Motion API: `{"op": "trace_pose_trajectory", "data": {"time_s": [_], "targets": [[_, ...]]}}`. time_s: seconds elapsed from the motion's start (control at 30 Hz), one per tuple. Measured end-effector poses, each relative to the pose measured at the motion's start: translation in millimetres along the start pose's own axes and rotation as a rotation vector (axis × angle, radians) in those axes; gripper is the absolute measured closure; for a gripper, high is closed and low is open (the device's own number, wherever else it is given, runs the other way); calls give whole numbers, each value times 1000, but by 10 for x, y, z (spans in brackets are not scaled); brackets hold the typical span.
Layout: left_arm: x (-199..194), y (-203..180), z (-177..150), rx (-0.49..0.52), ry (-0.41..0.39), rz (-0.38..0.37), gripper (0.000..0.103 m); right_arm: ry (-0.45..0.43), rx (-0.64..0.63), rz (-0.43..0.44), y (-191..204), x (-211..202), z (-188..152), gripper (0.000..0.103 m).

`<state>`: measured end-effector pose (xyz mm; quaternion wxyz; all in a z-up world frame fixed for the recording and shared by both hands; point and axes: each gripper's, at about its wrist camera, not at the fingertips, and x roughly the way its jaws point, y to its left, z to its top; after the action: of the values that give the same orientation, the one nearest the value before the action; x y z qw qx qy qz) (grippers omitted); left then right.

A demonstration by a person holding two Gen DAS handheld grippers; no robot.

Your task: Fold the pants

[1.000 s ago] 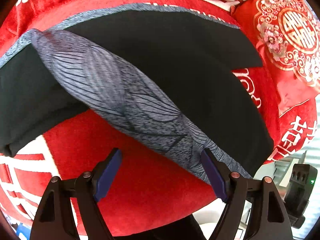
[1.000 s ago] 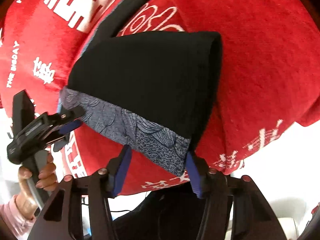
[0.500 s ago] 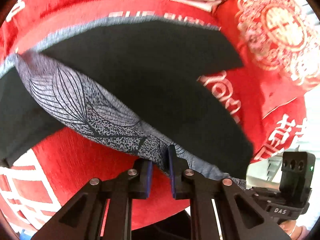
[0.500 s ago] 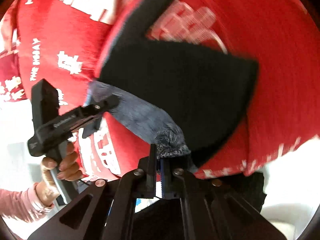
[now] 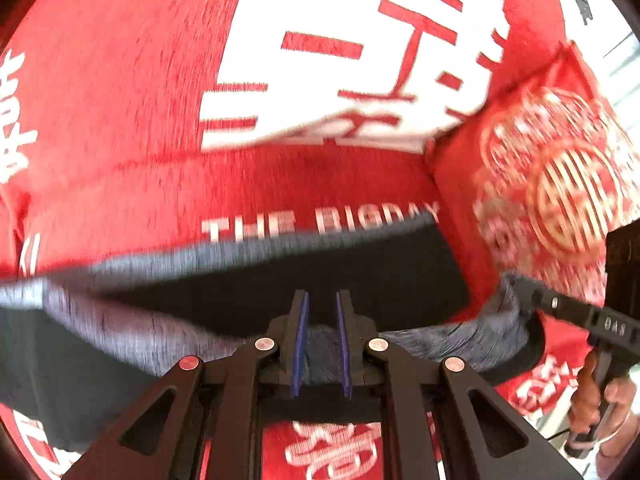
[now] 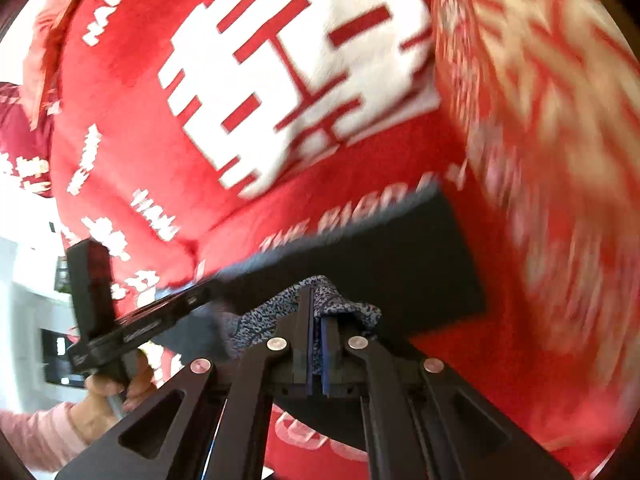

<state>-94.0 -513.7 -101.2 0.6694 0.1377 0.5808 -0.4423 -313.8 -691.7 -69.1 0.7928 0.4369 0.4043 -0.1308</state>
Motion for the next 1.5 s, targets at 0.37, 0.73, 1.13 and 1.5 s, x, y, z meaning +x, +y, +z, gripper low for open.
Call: {"op": "trace_pose_trajectory", "data": {"time_s": [0.37, 0.73, 1.13, 1.5], "targets": [[38, 285, 113, 17, -71, 258, 23, 87, -203, -237, -30, 598, 549, 92], [436, 345, -112, 53, 57, 351, 23, -23, -130, -277, 23, 299, 541, 39], [850, 592, -49, -9, 91, 384, 8, 125, -72, -386, -358, 985, 150, 59], [126, 1177, -404, -64, 65, 444, 8, 132, 12, -172, -58, 903, -15, 39]]}}
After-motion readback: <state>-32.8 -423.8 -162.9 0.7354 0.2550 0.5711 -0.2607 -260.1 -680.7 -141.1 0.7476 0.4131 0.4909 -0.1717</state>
